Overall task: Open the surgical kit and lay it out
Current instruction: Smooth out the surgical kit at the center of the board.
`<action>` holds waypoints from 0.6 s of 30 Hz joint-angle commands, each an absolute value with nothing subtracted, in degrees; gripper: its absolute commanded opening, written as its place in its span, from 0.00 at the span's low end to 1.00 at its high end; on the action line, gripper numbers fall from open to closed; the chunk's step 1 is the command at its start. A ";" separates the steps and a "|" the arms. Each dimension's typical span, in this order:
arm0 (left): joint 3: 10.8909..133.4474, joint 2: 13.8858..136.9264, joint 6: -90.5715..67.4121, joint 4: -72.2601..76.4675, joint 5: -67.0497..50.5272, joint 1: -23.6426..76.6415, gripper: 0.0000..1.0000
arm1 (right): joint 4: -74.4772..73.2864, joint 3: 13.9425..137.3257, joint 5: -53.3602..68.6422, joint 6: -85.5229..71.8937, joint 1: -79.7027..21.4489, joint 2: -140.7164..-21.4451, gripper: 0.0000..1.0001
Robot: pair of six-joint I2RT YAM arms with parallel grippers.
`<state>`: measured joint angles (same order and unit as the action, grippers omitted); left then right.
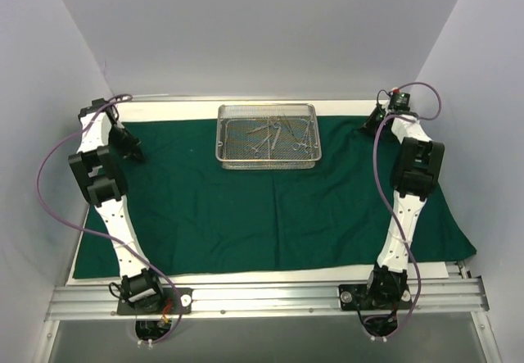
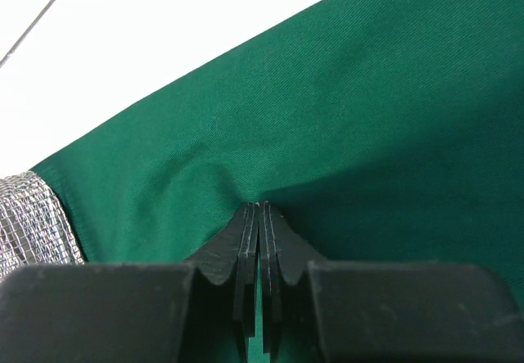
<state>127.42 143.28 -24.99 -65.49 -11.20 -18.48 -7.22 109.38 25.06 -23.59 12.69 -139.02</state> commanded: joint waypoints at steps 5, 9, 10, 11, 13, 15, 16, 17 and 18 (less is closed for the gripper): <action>138.16 153.54 -21.71 -70.66 -7.03 -22.67 0.02 | -17.84 104.94 24.96 -22.15 11.07 -136.41 0.00; 139.22 153.99 -20.22 -70.40 -5.89 -23.20 0.02 | -20.12 106.43 25.49 -21.27 10.90 -134.83 0.00; 138.87 153.55 -20.04 -70.23 -5.98 -23.29 0.02 | -20.74 106.87 25.31 -20.75 10.90 -134.56 0.00; 138.52 153.02 -20.21 -70.22 -6.06 -23.29 0.02 | -20.92 107.83 25.14 -20.39 11.07 -134.21 0.00; 133.88 149.08 -20.21 -67.51 -6.68 -23.03 0.02 | -20.92 108.98 24.35 -20.22 11.25 -133.42 0.00; 127.22 143.56 -21.00 -63.13 -7.55 -23.03 0.03 | -21.09 111.35 24.35 -20.30 12.04 -133.77 0.00; 125.26 141.61 -21.79 -61.97 -7.82 -23.03 0.05 | -21.44 112.23 24.69 -21.17 12.39 -134.12 0.02; 123.94 139.94 -22.23 -60.48 -7.56 -23.03 0.09 | -21.62 113.72 25.31 -21.62 13.00 -134.47 0.03; 120.45 136.01 -22.67 -58.99 -6.95 -22.94 0.17 | -21.71 114.17 25.66 -22.06 13.18 -134.47 0.04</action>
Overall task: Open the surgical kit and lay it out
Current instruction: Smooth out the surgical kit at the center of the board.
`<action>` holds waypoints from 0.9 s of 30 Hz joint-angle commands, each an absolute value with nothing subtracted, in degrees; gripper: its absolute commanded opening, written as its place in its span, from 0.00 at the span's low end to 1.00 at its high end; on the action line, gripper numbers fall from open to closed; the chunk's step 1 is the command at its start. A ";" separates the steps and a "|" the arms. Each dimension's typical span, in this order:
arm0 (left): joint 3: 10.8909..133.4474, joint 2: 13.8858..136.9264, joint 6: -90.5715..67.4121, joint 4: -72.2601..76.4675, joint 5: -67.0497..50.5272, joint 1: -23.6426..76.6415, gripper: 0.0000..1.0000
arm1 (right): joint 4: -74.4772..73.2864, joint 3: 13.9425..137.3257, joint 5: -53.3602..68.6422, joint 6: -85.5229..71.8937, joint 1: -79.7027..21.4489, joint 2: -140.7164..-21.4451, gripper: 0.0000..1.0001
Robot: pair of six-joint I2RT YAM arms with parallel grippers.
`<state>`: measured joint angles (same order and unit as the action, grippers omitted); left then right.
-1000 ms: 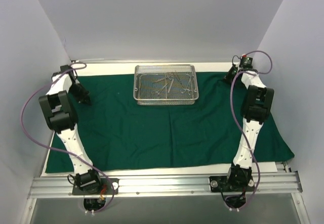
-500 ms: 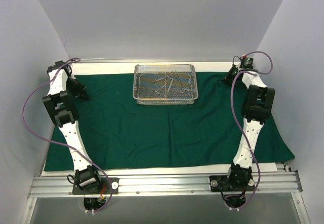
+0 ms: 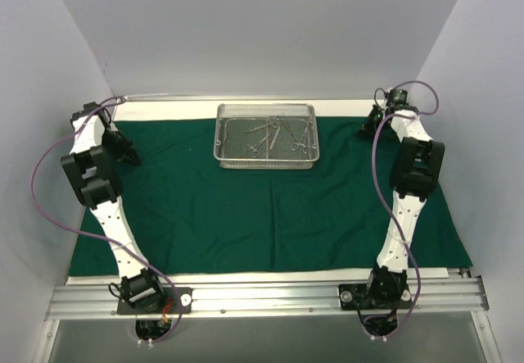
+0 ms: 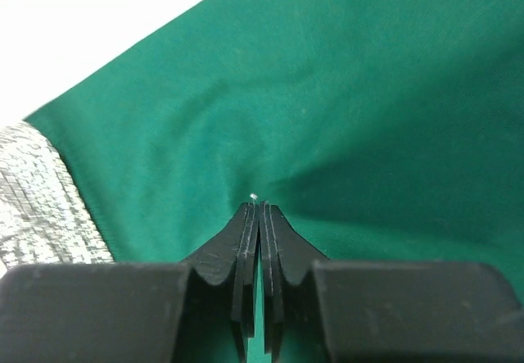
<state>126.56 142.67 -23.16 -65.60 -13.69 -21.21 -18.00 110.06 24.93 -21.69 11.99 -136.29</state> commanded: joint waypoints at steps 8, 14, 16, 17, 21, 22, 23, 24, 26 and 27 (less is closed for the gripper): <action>106.46 116.31 -25.48 -54.32 -5.09 -21.62 0.37 | -23.20 106.63 26.99 -25.21 13.71 -123.96 0.14; 90.40 106.02 -26.28 -55.73 -7.55 -22.41 0.16 | -17.58 80.44 32.43 -30.67 13.80 -108.03 0.10; 86.50 103.99 -26.54 -55.29 -7.56 -22.76 0.03 | -18.01 75.09 30.94 -29.45 13.54 -103.65 0.01; 83.53 102.23 -26.54 -55.20 -7.91 -22.94 0.02 | -18.10 73.67 30.33 -29.18 13.54 -102.58 0.00; 79.73 99.76 -26.98 -56.16 -7.30 -22.94 0.02 | -22.74 69.70 26.46 -26.90 13.18 -98.35 0.00; 79.28 99.58 -27.24 -57.47 -6.77 -23.03 0.02 | -24.42 69.18 23.84 -25.94 13.10 -97.31 0.00; 78.84 98.97 -27.59 -58.00 -6.33 -22.94 0.02 | -25.91 68.13 22.51 -25.41 13.10 -96.60 0.00; 77.01 98.53 -28.29 -58.18 -5.46 -22.94 0.02 | -28.28 67.59 21.02 -24.97 13.10 -95.90 0.00; 75.07 97.65 -29.26 -58.27 -3.70 -23.03 0.02 | -30.05 65.49 16.12 -23.83 13.10 -93.87 0.00; 74.10 97.91 -29.70 -58.10 -3.08 -23.29 0.02 | -31.28 64.70 14.78 -23.64 13.18 -93.52 0.00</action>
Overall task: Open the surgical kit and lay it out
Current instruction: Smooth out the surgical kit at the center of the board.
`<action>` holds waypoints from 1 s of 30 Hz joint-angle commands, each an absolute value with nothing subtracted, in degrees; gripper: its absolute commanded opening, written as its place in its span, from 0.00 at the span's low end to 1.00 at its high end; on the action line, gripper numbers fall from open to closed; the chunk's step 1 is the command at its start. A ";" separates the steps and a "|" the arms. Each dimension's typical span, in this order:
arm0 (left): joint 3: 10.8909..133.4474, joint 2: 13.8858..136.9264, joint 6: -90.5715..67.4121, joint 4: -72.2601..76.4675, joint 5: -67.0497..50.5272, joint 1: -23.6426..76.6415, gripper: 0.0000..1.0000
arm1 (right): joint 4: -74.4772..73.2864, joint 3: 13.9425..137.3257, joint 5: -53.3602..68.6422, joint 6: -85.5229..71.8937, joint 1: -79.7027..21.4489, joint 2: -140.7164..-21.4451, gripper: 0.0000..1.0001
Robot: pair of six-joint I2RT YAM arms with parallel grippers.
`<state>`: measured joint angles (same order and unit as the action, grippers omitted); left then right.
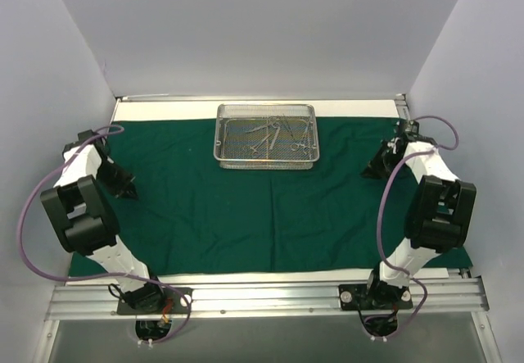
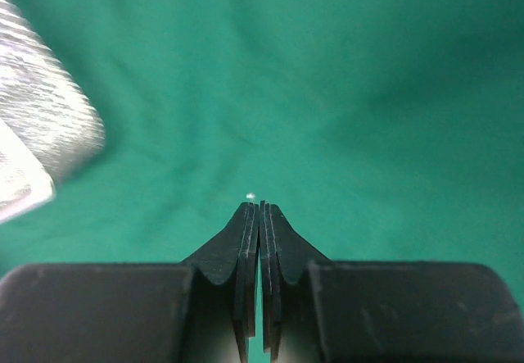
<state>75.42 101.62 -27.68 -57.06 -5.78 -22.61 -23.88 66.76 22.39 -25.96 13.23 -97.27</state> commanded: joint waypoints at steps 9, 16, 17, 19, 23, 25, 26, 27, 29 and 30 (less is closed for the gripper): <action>72.87 106.00 -29.62 -57.14 -6.15 -25.84 0.02 | -30.94 59.68 10.29 -22.41 14.06 -96.33 0.00; 70.49 110.65 -28.56 -57.31 -6.77 -27.42 0.02 | -29.62 56.52 8.79 -22.41 15.73 -99.05 0.00; 70.05 111.09 -28.48 -57.13 -7.03 -28.12 0.02 | -29.71 55.90 8.79 -22.33 16.17 -99.57 0.00; 68.56 111.27 -28.56 -56.43 -7.82 -28.65 0.02 | -29.97 55.29 8.18 -21.89 17.04 -100.54 0.00; 67.33 112.41 -28.48 -55.99 -7.91 -30.06 0.02 | -30.67 55.02 6.33 -22.58 18.19 -101.78 0.00; 67.15 112.76 -28.21 -55.99 -8.00 -30.76 0.02 | -31.90 54.93 5.72 -22.59 18.81 -102.92 0.00; 67.15 112.68 -28.04 -56.07 -7.82 -31.02 0.02 | -32.51 54.93 5.97 -21.98 19.33 -103.18 0.00; 67.15 112.41 -27.95 -56.16 -7.39 -31.20 0.02 | -32.43 55.19 6.93 -21.45 19.34 -103.27 0.00; 67.76 112.06 -27.60 -56.25 -5.81 -31.46 0.02 | -32.26 55.46 9.30 -20.83 18.90 -102.13 0.00; 68.20 112.06 -27.34 -56.60 -5.02 -31.55 0.02 | -32.43 56.16 9.58 -20.57 18.64 -101.52 0.00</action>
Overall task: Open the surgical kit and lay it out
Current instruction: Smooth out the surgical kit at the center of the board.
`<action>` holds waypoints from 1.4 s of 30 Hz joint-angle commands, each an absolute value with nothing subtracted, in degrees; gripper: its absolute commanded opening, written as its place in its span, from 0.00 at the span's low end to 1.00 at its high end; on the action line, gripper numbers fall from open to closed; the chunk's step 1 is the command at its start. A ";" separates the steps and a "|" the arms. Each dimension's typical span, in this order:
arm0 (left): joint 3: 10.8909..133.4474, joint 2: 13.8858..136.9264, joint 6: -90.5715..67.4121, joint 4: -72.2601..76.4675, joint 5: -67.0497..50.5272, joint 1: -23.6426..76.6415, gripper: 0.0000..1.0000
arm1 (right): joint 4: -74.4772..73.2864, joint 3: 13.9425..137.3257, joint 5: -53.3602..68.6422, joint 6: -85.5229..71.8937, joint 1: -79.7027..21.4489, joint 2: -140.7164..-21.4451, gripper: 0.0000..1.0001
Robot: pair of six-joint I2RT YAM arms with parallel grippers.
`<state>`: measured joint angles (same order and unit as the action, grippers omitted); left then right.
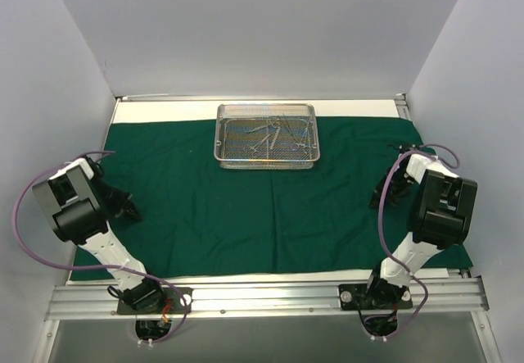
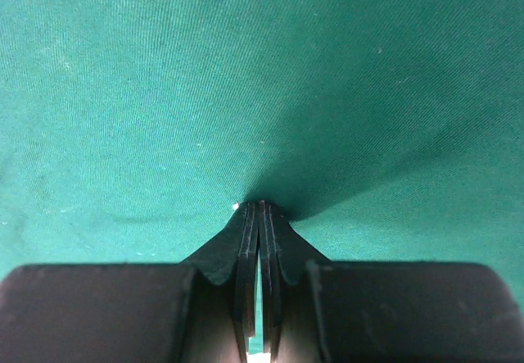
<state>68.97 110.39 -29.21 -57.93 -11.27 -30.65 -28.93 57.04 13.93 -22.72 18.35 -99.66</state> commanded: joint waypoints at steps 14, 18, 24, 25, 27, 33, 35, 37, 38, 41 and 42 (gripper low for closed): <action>76.03 114.62 -25.23 -58.27 -1.05 -33.75 0.02 | -35.77 57.65 11.51 -22.15 16.79 -100.99 0.00; 74.01 109.70 -23.91 -57.21 -3.16 -33.58 0.02 | -35.51 60.37 13.53 -21.36 16.52 -98.62 0.00; 74.44 100.29 -26.01 -57.65 -9.05 -30.16 0.14 | -38.50 70.55 13.27 -22.93 15.73 -95.46 0.00; 74.79 98.63 -26.36 -57.05 -9.66 -29.62 0.14 | -38.24 71.36 13.71 -23.55 15.65 -95.19 0.00; 77.25 98.09 -27.24 -55.91 -9.85 -28.57 0.15 | -36.66 72.85 15.55 -24.69 15.29 -95.53 0.00; 86.56 105.10 -26.11 -48.70 -15.63 -24.96 0.15 | -30.51 78.31 16.34 -25.75 14.94 -103.00 0.00; 89.28 109.76 -24.79 -47.64 -17.66 -24.35 0.11 | -26.29 80.59 18.36 -26.10 14.94 -105.02 0.00; 92.80 113.27 -23.39 -44.74 -21.08 -23.91 0.09 | -22.44 82.87 19.16 -26.02 14.85 -108.27 0.00; 94.03 114.33 -22.68 -44.21 -21.35 -23.30 0.07 | -21.19 85.58 19.60 -25.58 14.85 -109.41 0.00; 98.43 119.95 -22.06 -41.75 -24.60 -22.68 0.04 | -18.47 91.38 20.30 -25.22 14.76 -115.91 0.00; 99.92 121.54 -22.15 -41.92 -25.31 -22.33 0.02 | -17.41 92.54 20.65 -25.49 14.77 -118.89 0.00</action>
<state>95.13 117.99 -24.18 -46.17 -19.97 -23.24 -22.37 87.48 18.76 -25.32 15.22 -114.87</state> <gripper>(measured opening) 0.041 0.027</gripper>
